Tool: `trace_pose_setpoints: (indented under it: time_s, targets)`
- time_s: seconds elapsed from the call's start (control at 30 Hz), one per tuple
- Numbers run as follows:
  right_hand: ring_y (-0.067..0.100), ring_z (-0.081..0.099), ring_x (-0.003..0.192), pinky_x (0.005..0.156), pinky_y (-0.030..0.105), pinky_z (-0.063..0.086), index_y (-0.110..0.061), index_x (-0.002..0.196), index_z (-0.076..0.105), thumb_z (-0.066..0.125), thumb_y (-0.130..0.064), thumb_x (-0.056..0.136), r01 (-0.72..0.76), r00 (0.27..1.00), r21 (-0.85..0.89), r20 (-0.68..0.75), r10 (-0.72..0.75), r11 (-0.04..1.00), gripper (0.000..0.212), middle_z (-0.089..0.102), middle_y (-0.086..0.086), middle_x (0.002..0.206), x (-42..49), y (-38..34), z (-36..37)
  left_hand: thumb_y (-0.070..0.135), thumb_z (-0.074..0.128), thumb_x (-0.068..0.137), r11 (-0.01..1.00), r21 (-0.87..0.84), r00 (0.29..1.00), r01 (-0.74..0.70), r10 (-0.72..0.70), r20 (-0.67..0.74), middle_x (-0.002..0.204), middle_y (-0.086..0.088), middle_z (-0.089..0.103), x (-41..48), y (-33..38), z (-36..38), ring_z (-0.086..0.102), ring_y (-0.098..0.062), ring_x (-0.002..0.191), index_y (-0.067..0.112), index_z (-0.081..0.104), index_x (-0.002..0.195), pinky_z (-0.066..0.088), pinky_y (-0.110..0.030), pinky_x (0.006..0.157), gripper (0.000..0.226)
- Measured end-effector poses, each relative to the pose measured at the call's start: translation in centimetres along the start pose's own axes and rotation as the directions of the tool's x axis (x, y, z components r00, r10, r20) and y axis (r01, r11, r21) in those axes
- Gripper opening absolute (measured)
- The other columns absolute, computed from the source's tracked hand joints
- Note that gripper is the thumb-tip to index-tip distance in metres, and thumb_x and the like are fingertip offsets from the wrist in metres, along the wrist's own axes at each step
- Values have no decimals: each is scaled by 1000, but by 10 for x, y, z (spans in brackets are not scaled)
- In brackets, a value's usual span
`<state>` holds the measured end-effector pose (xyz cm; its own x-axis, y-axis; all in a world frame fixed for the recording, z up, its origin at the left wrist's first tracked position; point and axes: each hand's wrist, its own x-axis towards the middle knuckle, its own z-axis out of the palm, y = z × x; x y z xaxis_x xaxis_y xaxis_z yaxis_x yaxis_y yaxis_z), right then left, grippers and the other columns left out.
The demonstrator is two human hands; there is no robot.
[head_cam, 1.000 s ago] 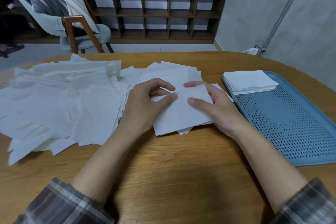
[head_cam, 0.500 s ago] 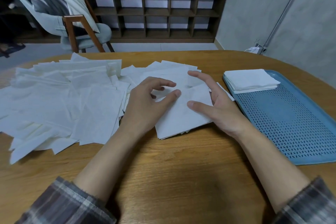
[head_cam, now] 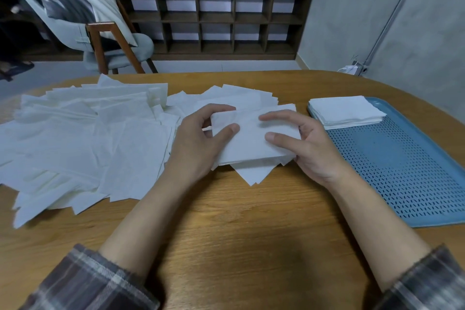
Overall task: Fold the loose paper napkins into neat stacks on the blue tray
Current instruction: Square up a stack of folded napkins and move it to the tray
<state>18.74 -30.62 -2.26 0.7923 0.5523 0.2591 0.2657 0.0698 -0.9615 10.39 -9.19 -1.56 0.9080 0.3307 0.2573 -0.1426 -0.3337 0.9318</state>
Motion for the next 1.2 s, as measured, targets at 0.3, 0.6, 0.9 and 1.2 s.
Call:
trace_pose_setpoints:
  time_s: [0.3, 0.6, 0.9, 1.2]
  targets:
    - [-11, 63, 118, 102, 5, 41, -22, 116, 79, 72, 2, 93, -25, 923, -231, -380, -67, 973, 34, 76, -21, 117, 4, 3, -7, 31, 85, 85, 878, 401, 955, -262, 178, 235, 152, 17, 41, -2, -19, 2, 39, 9, 135, 36, 32, 158, 32, -4, 103, 91]
    - [-15, 60, 117, 95, -2, 39, -26, 116, 79, 72, 0, 94, -38, 872, -229, -483, -79, 973, 35, 74, -24, 117, 5, 3, -8, 27, 74, 97, 776, 520, 934, -357, 283, 218, 142, 8, 63, 6, -40, 4, 58, -11, 133, 20, 72, 124, 52, -35, 104, 28]
    - [-15, 60, 117, 93, -2, 40, -25, 117, 79, 70, -1, 95, -37, 866, -217, -494, -77, 976, 34, 74, -22, 119, 4, 3, -8, 22, 70, 90, 695, 559, 889, -452, 402, 219, 100, 3, 74, 6, -34, 14, 68, -22, 96, 14, 74, 94, 56, -45, 79, 10]
    - [-20, 58, 114, 92, -4, 38, -24, 119, 78, 71, -2, 95, -47, 880, -251, -468, -79, 967, 33, 73, -25, 118, 4, 1, -6, 42, 63, 83, 698, 494, 797, -519, 186, 574, 89, 12, 58, -21, -4, 15, 54, -8, 90, 28, 62, 80, 51, -38, 76, 15]
